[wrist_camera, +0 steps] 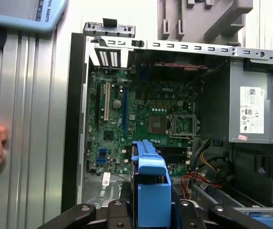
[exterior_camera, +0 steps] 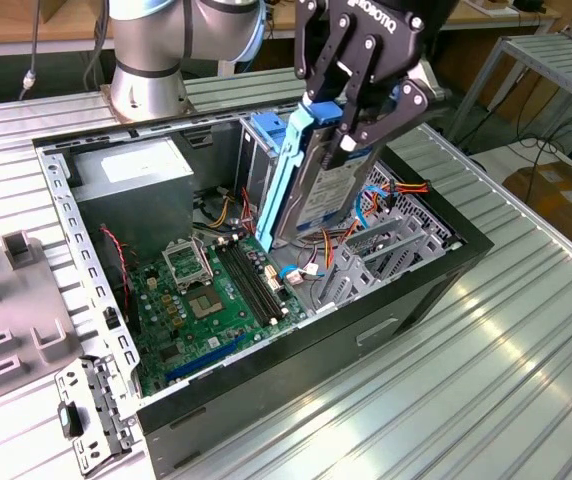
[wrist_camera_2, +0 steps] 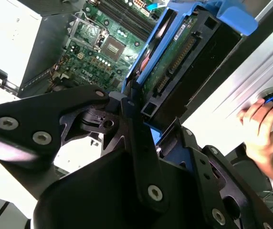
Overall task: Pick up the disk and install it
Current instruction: 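Pick up the disk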
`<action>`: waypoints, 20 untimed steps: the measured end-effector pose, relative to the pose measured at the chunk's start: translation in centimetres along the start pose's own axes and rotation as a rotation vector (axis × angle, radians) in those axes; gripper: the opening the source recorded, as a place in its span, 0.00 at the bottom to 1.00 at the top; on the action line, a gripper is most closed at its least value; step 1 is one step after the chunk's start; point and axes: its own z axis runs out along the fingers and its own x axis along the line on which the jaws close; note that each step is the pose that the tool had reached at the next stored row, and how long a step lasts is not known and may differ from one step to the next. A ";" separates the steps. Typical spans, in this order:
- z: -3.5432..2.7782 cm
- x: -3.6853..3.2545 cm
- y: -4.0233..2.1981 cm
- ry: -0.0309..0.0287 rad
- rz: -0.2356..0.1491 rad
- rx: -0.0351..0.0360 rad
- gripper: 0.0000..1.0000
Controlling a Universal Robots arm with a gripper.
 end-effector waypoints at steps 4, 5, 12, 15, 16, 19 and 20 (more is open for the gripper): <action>-0.06 0.83 -0.66 0.0000 0.000 -0.0006 0.37; -0.07 1.00 -0.80 -0.0001 0.000 -0.0007 0.37; -0.13 2.27 -1.86 -0.0045 0.004 -0.0013 0.37; -0.05 2.52 -1.92 -0.0109 0.020 -0.0002 0.37; -0.04 2.63 -2.04 -0.0146 0.021 -0.0001 0.37; -0.03 2.81 -2.38 -0.0215 0.022 0.0002 0.37; 0.01 2.93 -2.51 -0.0245 0.024 0.0004 0.37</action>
